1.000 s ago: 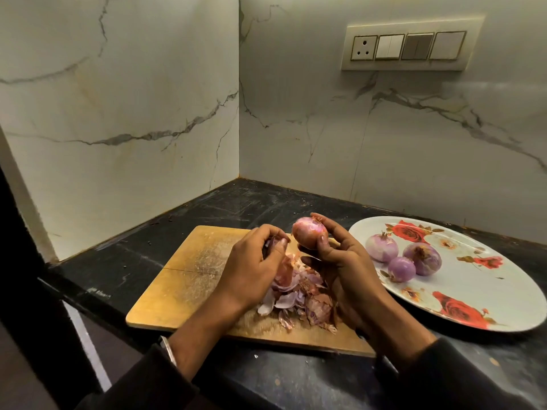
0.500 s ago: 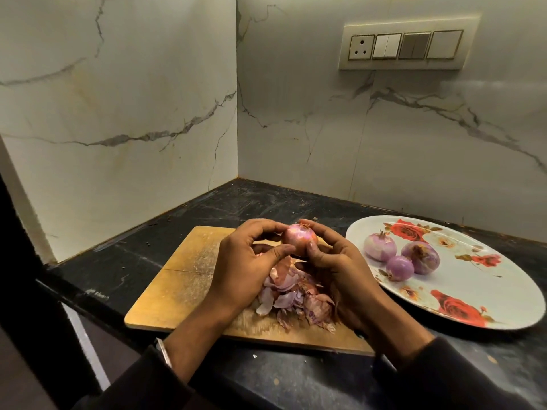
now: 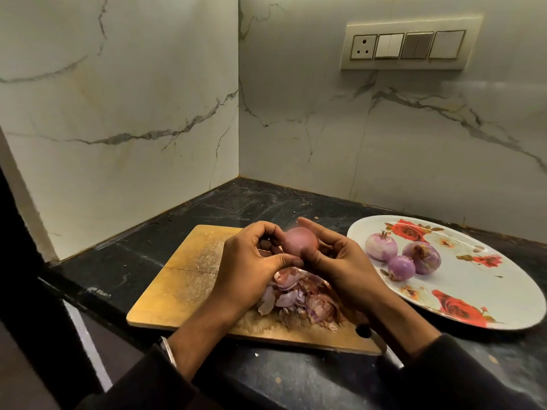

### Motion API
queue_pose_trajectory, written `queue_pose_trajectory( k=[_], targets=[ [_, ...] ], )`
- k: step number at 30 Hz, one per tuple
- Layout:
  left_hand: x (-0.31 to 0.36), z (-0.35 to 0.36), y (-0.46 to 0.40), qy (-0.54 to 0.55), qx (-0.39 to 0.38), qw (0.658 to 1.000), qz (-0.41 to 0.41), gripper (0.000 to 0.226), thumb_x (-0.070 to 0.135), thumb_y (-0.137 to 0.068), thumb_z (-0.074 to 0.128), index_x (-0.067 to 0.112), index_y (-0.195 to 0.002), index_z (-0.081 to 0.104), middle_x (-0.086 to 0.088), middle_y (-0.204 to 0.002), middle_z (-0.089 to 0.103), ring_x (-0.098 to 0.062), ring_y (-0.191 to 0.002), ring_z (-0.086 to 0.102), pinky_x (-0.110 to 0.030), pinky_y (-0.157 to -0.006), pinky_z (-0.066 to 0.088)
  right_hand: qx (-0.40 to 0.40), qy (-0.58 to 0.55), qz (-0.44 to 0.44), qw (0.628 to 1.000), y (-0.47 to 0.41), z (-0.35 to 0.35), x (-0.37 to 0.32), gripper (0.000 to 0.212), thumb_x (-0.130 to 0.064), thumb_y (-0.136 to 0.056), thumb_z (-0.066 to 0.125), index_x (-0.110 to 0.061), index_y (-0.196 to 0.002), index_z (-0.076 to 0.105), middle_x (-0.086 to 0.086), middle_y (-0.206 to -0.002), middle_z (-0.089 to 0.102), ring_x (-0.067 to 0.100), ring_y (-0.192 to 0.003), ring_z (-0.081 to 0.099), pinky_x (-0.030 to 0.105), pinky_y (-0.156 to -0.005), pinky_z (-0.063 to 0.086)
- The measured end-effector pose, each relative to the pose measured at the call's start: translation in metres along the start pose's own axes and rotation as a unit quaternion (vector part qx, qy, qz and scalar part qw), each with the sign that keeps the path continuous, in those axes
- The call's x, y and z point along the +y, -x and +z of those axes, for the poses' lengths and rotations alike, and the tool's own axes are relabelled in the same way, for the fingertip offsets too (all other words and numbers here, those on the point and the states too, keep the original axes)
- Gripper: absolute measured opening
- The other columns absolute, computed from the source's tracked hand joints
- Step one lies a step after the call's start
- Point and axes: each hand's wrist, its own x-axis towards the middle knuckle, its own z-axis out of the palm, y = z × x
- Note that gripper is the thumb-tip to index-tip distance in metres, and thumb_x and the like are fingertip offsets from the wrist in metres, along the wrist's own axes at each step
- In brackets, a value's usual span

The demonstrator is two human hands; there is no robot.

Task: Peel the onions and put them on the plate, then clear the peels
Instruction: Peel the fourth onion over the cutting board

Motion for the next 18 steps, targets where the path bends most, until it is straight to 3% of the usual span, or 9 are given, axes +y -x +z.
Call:
queue_pose_trajectory(
  k=[10, 18],
  targets=[
    [-0.0001, -0.0002, -0.0013, 0.002, -0.048, 0.999, -0.005, 0.031, 0.014, -0.068, 0.089, 0.018, -0.088, 0.066, 0.003, -0.078, 0.071, -0.007, -0.073, 0.07, -0.022, -0.066, 0.059, -0.008, -0.039, 0.011, 0.999, -0.0007, 0.0003, 0.0026, 0.054, -0.018, -0.086, 0.066, -0.019, -0.139, 0.058, 0.015, -0.126, 0.07, 0.031, -0.113, 0.069, 0.045, -0.093, 0.058],
    [-0.0014, 0.0015, -0.0015, -0.009, -0.007, 0.999, 0.041, 0.032, 0.022, -0.07, 0.088, 0.017, -0.094, 0.067, 0.007, -0.089, 0.068, -0.01, -0.084, 0.069, -0.026, -0.068, 0.06, 0.013, -0.038, -0.008, 0.999, -0.0024, 0.0023, 0.0036, 0.05, -0.021, -0.087, 0.067, -0.017, -0.136, 0.059, 0.014, -0.12, 0.073, 0.029, -0.111, 0.071, 0.04, -0.089, 0.06]
  ],
)
